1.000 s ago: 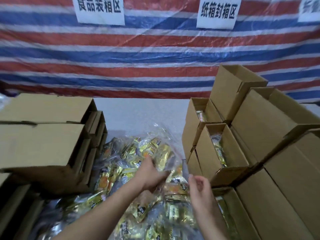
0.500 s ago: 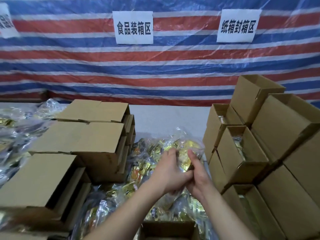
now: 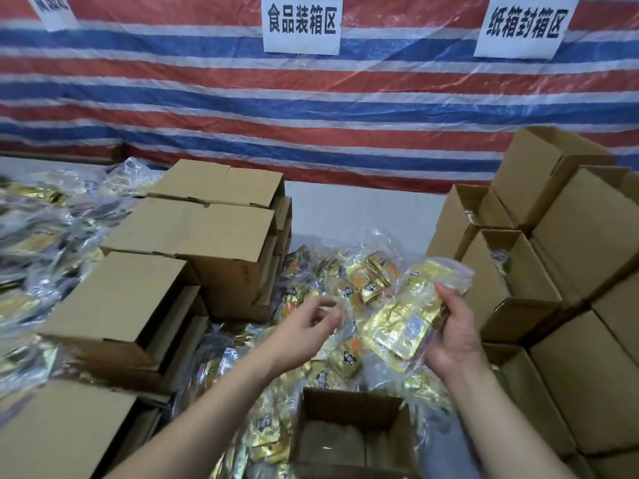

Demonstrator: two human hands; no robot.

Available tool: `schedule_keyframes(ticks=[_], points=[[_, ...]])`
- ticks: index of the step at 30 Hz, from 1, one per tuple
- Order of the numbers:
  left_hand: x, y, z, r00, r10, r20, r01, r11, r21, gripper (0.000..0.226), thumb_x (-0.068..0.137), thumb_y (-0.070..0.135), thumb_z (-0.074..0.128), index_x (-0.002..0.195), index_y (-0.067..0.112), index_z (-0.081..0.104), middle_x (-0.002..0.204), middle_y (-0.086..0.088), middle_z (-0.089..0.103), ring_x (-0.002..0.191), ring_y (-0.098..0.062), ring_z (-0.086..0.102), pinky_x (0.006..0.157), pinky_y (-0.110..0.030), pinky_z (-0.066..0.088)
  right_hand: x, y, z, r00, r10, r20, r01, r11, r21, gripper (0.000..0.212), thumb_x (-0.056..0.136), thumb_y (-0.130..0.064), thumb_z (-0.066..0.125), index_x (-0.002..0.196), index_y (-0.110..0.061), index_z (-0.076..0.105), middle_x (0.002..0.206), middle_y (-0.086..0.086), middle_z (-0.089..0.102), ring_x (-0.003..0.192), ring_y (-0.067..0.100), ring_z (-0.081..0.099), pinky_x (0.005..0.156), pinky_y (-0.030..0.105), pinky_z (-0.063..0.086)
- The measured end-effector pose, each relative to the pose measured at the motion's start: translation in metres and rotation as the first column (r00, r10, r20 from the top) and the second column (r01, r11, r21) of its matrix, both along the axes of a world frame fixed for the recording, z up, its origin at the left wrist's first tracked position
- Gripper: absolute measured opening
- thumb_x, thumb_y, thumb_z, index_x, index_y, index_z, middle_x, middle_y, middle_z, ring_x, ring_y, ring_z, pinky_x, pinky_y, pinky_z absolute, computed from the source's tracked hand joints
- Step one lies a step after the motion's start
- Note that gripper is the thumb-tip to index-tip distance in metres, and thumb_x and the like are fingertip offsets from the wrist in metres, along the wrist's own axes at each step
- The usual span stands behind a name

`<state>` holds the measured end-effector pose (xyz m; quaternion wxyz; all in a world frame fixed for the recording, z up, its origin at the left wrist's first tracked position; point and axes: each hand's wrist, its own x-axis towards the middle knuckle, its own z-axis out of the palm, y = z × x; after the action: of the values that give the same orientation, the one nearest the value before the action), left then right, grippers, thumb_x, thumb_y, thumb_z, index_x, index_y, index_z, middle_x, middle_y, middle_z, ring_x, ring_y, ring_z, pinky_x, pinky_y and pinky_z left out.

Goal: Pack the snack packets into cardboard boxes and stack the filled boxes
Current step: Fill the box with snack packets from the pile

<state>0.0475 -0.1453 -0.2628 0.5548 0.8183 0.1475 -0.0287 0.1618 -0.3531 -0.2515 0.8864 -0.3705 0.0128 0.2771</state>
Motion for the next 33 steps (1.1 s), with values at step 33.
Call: schedule_keyframes(ticks=[33], points=[[-0.067,-0.003,-0.131,0.947,-0.023,-0.322,0.078,0.984,0.160,0.038,0.109,0.038,0.027,0.123,0.022,0.059,0.120,0.000,0.063,0.119,-0.020,0.057,0.098,-0.028,0.040,-0.076,0.050,-0.105,0.096,0.983,-0.155,-0.115,-0.144,-0.983,0.047,0.095,-0.032,0.060,0.141,-0.038,0.049,0.134,-0.002,0.061,0.117,0.022,0.059,0.102,0.041,0.048]])
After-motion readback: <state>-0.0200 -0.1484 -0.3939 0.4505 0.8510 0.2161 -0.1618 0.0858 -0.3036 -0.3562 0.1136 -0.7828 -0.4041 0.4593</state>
